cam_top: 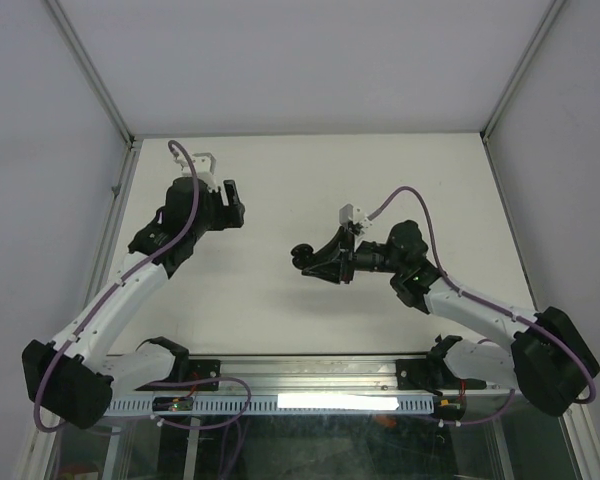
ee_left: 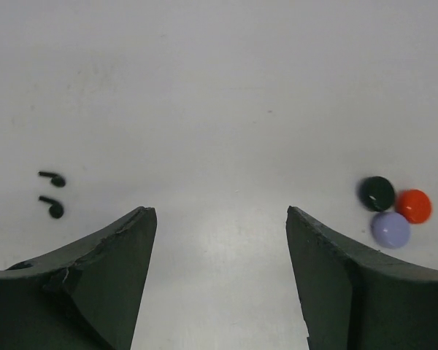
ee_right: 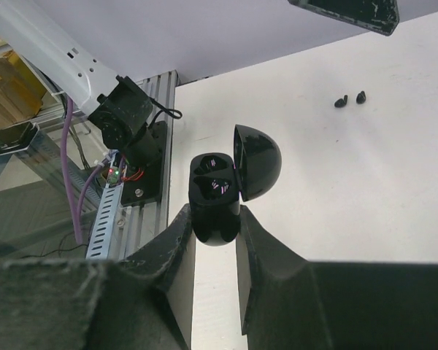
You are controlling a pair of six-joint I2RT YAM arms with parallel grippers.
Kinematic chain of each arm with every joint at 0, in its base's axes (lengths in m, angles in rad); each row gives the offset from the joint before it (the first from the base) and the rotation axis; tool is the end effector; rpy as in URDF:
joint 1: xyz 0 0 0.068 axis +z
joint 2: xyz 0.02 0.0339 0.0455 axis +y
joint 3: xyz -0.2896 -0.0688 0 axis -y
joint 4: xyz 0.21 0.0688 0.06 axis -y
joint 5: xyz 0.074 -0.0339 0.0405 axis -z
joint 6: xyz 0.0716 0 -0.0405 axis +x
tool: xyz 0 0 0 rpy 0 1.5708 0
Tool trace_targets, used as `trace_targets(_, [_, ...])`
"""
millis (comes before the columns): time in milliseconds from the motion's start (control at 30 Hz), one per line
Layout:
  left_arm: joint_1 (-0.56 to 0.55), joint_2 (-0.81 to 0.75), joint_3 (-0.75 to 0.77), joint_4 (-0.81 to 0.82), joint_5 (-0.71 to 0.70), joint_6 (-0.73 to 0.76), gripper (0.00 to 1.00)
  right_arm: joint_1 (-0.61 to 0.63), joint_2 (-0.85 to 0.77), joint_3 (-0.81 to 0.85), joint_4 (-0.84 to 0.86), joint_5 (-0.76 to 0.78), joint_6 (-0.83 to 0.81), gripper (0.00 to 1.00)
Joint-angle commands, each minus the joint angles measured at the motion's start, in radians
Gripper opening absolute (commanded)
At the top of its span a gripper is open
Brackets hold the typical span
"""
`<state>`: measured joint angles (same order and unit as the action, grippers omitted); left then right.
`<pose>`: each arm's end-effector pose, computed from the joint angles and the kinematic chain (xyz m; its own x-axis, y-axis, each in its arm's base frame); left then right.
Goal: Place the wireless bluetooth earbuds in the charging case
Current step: Move the earbud to the center of the board.
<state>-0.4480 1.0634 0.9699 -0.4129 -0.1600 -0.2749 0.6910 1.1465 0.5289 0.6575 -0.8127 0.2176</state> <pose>0.2037 -0.0852 0.3366 -0.5027 -0.0557 -0.8626 0.1720 0.9715 -0.1630 0.1440 0.1866 0.3096 -0.1853 0.0394 -0.9819 -0.9804 0.0603 0.1874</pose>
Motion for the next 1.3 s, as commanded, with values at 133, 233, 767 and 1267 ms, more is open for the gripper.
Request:
trace_targets(133, [0.188, 0.131, -0.041, -0.071, -0.143, -0.097, 0.72, 0.002, -0.064, -0.028, -0.041, 0.019, -0.022, 0.00])
trace_targets(233, [0.257, 0.207, -0.024, -0.069, -0.112, -0.084, 0.71, 0.002, -0.074, -0.036, -0.052, 0.237, -0.248, 0.00])
trace_targets(767, [0.453, 0.522, 0.063, -0.082, -0.014, -0.028, 0.51, -0.011, -0.081, -0.058, -0.034, 0.221, -0.258, 0.00])
trace_targets(1267, [0.462, 0.707, 0.149, -0.114, 0.004, 0.032, 0.34, -0.018, -0.083, -0.060, -0.025, 0.207, -0.251, 0.00])
